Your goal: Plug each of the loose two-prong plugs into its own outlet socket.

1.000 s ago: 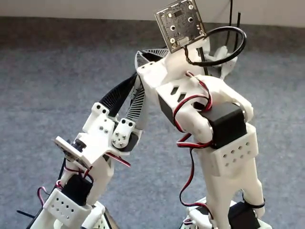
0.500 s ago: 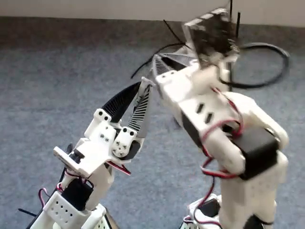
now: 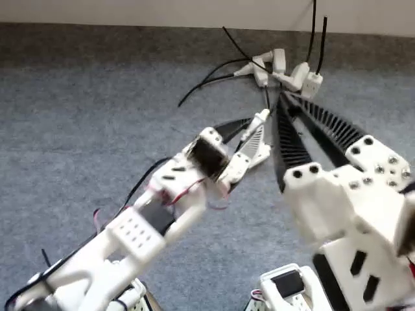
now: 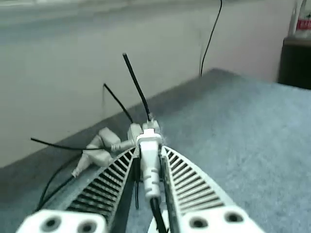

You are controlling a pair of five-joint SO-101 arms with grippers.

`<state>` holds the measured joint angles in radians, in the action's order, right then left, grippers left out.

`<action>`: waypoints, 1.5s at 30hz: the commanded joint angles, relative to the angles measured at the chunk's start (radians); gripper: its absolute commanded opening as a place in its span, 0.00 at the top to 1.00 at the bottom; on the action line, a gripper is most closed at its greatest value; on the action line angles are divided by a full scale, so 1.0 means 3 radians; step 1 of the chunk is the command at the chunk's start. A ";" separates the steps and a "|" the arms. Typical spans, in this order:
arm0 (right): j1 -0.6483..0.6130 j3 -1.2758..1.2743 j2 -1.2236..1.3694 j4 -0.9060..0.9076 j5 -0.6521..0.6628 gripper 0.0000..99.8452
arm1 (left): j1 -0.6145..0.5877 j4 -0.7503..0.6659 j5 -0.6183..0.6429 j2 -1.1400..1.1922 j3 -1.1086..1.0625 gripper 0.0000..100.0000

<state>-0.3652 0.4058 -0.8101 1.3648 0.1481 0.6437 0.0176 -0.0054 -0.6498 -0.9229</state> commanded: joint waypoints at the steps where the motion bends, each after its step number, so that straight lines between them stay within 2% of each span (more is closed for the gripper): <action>1: 0.0381 0.0049 0.0008 -0.0136 0.0072 0.98 | -0.0023 0.1013 -0.0010 0.0877 0.1210 0.99; 7: 0.0621 0.0049 0.0013 -0.0192 0.0077 0.98 | -0.0018 0.2440 0.0102 0.1941 0.2626 0.99; 12: 0.0903 0.0054 0.0248 -0.0248 0.0072 0.98 | -0.0100 0.3330 0.0639 0.2452 0.3445 0.99; 17: 0.1174 0.0084 0.0816 -0.0391 -0.0102 0.98 | -0.0130 0.3800 0.1386 0.2718 0.3936 0.99; 25: 0.1332 0.0090 0.1256 -0.0601 -0.0276 0.98 | -0.0125 0.3959 0.2353 0.3066 0.4135 0.99; 33: 0.1332 0.0090 0.1291 -0.0601 -0.0271 0.98 | -0.0146 0.4005 0.2762 0.3307 0.4140 0.99; 39: 0.1322 0.0090 0.1297 -0.0601 -0.0271 0.98 | -0.0212 0.4005 0.3314 0.3404 0.4130 0.99; 45: 0.1322 0.0084 0.1297 -0.0616 -0.0271 0.98 | -0.0187 0.3984 0.3677 0.3526 0.4135 0.99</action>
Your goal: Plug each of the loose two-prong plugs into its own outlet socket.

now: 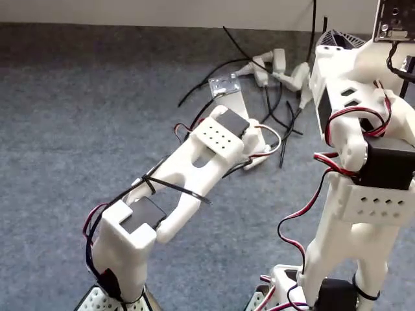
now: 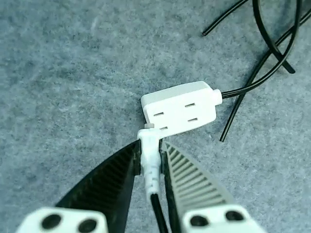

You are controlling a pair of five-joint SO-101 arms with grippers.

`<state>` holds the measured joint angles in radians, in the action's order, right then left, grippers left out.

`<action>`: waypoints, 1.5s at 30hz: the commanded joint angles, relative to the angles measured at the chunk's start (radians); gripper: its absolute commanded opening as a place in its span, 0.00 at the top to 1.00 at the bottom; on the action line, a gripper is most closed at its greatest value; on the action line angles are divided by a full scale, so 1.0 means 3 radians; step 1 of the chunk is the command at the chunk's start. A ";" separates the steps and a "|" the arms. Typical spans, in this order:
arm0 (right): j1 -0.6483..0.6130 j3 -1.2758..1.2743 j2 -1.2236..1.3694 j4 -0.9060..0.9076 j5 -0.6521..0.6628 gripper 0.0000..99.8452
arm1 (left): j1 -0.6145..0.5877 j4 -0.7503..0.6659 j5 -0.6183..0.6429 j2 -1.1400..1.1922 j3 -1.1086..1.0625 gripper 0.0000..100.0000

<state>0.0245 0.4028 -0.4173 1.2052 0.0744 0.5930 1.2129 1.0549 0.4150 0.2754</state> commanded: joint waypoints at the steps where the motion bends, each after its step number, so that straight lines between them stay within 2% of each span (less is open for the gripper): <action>1: 0.0023 0.0074 -0.0013 -0.0125 -0.0031 0.98 | -0.0018 -0.0005 0.0220 -0.0018 0.0146 0.99; 6: 0.0023 0.0059 -0.0008 -0.0222 -0.0031 0.98 | -0.0013 0.0015 0.0634 -0.0043 0.0238 0.99; 32: 0.0018 0.0059 -0.0008 -0.0217 -0.0031 0.98 | -0.0013 -0.0159 0.0650 0.0008 0.0171 0.99; 37: 0.0018 0.0059 -0.0008 -0.0212 -0.0031 0.98 | -0.0064 -0.0343 0.0869 0.0192 0.0038 0.99; 45: 0.0018 0.0059 -0.0008 -0.0217 -0.0031 0.98 | -0.0105 -0.0338 0.0880 0.0248 0.0018 0.99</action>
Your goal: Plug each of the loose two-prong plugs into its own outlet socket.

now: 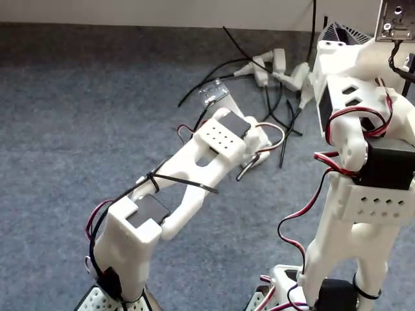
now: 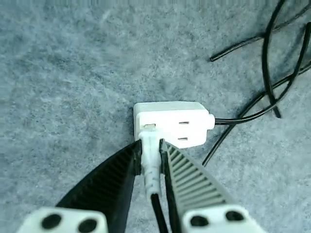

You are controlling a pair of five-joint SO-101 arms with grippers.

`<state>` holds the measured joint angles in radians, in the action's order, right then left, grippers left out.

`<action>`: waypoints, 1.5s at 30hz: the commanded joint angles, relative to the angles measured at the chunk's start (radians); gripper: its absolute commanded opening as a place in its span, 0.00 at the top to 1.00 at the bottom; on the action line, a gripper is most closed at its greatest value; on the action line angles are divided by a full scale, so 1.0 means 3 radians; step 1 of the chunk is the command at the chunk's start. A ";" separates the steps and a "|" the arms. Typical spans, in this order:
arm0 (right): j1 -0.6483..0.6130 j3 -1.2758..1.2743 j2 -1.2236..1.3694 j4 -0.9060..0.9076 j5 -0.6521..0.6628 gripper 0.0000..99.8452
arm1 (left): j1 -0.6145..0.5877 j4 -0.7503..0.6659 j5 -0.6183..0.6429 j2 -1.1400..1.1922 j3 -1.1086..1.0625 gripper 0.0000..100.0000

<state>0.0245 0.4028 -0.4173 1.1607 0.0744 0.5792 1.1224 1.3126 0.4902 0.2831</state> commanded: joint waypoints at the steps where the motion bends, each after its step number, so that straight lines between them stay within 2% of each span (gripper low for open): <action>1: 0.0018 0.0059 -0.0008 -0.0069 -0.0031 0.98 | -0.0069 -0.0036 0.0026 0.0003 -0.0013 0.99; 8: 0.0018 0.0059 -0.0008 -0.0069 -0.0036 0.98 | -0.0125 0.0051 0.0026 0.0003 0.0008 0.99; 20: 0.0028 0.0059 -0.0008 -0.0069 -0.0036 0.98 | -0.0166 -0.0670 0.0010 0.0013 -0.0524 0.99; 25: 0.0033 0.0059 -0.0008 -0.0069 -0.0036 0.98 | -0.0166 -0.0696 0.0000 0.0008 -0.0586 0.99; 29: 0.0033 0.0059 -0.0008 -0.0069 -0.0036 0.98 | -0.0166 -0.0440 -0.0399 -0.0023 -0.0555 0.99; 32: 0.0033 0.0059 -0.0008 -0.0069 -0.0036 0.98 | -0.0161 -0.0256 -0.0629 -0.0028 -0.0473 0.94; 39: 0.0033 0.0059 -0.0013 -0.0069 -0.0031 0.98 | -0.0156 0.0511 -0.1222 0.0003 0.0274 0.91; 43: 0.0033 0.0059 -0.0013 -0.0069 -0.0031 0.98 | -0.0166 0.0588 -0.1412 0.0008 0.0565 0.90; 45: 0.0033 0.0059 -0.0013 -0.0069 -0.0031 0.98 | -0.0151 0.0588 -0.1432 0.0008 0.0662 0.85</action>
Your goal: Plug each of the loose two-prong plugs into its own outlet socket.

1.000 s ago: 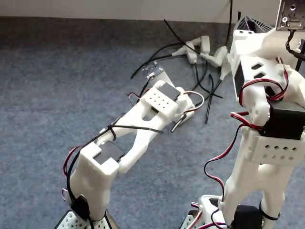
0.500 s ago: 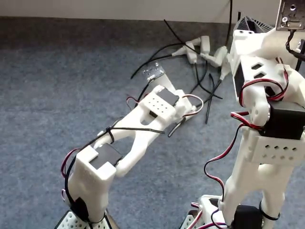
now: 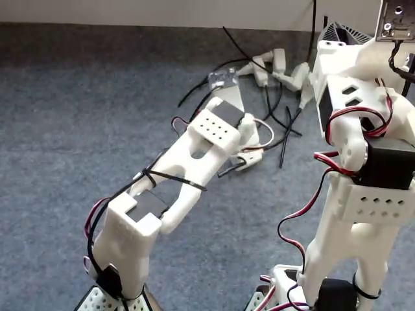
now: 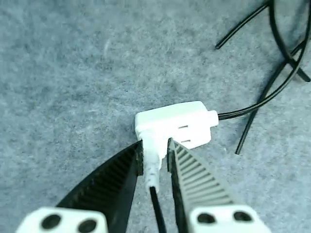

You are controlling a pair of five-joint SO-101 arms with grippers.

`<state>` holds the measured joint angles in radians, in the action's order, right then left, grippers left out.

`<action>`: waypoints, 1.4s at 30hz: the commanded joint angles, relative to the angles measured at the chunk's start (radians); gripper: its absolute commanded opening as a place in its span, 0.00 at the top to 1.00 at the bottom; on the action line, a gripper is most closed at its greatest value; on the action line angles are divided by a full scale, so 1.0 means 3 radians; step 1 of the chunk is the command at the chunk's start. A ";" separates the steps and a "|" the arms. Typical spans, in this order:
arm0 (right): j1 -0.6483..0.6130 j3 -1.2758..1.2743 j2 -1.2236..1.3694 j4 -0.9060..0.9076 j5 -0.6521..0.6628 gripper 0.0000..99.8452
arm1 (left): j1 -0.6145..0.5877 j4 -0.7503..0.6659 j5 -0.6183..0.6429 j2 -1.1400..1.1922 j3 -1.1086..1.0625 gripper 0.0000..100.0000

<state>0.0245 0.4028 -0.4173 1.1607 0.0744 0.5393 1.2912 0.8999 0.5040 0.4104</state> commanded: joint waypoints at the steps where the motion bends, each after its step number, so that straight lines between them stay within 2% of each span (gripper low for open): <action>1: 0.0033 0.0059 -0.0013 -0.0069 -0.0031 0.98 | -0.0018 0.0020 -0.0056 -0.0038 0.0299 0.82; 4: 0.0038 0.0059 -0.0013 -0.0069 -0.0031 0.98 | -0.0028 0.0026 -0.0056 -0.0069 0.0550 0.74; 8: 0.0038 0.0059 -0.0013 -0.0069 -0.0036 0.98 | -0.0054 0.0230 -0.0061 -0.0074 0.1164 0.69; 10: 0.0038 0.0059 -0.0013 -0.0079 -0.0036 0.98 | -0.0095 0.0465 -0.0097 -0.0074 0.1552 0.68; 13: 0.0038 0.0059 -0.0008 -0.0079 -0.0056 0.97 | -0.0258 0.0926 -0.0460 -0.0074 0.2212 0.66; 18: 0.0038 0.0090 0.0166 -0.0064 -0.0639 0.84 | -0.0657 0.1626 -0.0788 -0.0069 0.3117 0.65; 24: 0.0023 0.0407 0.0933 0.0008 -0.1146 0.84 | -0.0923 0.1621 -0.0936 -0.0069 0.2785 0.65; 29: 0.0049 0.1291 0.1726 0.0596 -0.1892 0.83 | -0.1036 0.1611 -0.0936 -0.0084 0.2672 0.65; 33: -0.0054 0.1951 0.2340 0.0990 -0.2332 0.79 | -0.1317 0.1611 -0.0936 -0.0294 0.2734 0.65; 37: -0.0325 0.2386 0.2805 0.1343 -0.2424 0.79 | -0.1603 0.1611 -0.0936 -0.0550 0.2708 0.65; 42: -0.0642 0.2575 0.3071 0.1864 -0.2414 0.79 | -0.1854 0.1616 -0.0936 -0.0990 0.2284 0.65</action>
<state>-0.1243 1.1116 0.5063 1.6487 -0.6375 0.0192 1.7714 0.6283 0.3168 1.1500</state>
